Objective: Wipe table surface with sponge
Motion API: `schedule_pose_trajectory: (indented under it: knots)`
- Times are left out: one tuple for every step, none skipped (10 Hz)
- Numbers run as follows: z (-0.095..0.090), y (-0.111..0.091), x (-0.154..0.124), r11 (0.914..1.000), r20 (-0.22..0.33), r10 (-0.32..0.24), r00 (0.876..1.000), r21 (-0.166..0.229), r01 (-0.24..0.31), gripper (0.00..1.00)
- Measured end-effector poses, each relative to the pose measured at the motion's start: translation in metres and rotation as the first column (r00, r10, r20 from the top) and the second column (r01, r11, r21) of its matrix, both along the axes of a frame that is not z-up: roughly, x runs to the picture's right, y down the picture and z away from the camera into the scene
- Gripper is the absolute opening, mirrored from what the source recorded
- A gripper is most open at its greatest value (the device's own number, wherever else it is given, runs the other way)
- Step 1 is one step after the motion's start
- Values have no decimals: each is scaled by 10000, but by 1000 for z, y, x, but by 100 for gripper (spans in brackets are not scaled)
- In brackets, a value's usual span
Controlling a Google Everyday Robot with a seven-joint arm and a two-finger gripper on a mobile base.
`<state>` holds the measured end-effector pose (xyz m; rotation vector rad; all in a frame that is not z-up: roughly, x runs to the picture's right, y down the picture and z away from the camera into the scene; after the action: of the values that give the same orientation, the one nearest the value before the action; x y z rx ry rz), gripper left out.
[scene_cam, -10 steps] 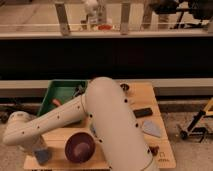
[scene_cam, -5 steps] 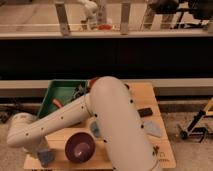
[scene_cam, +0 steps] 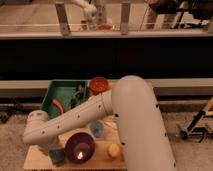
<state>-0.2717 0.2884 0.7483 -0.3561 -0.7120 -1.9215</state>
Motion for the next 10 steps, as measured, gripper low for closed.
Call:
schedule_pose_trajectory:
  knots:
    - [2, -7, -1, 9999, -13, 100, 9999, 42, -100, 0]
    - [5, -15, -3, 9999, -8, 152, 9999, 76, -152, 0]
    - [10, -24, -6, 9998, -23, 155, 9999, 130, -155, 0]
    - [15, -30, -9, 9997, -45, 175, 9998, 160, -174, 0]
    - [19, -37, -12, 9996, -59, 203, 9998, 193, -202, 0]
    - [21, -42, -17, 9996, -56, 192, 9998, 227, -191, 0]
    - [22, -45, -29, 9997, -1, 126, 9999, 213, -126, 0]
    - [24, -46, -41, 9997, 53, 17, 10000, 236, -19, 0]
    - [25, -47, -54, 9996, 134, -145, 9998, 228, 141, 0]
    - [28, -45, -60, 9995, 151, -256, 9996, 199, 253, 0]
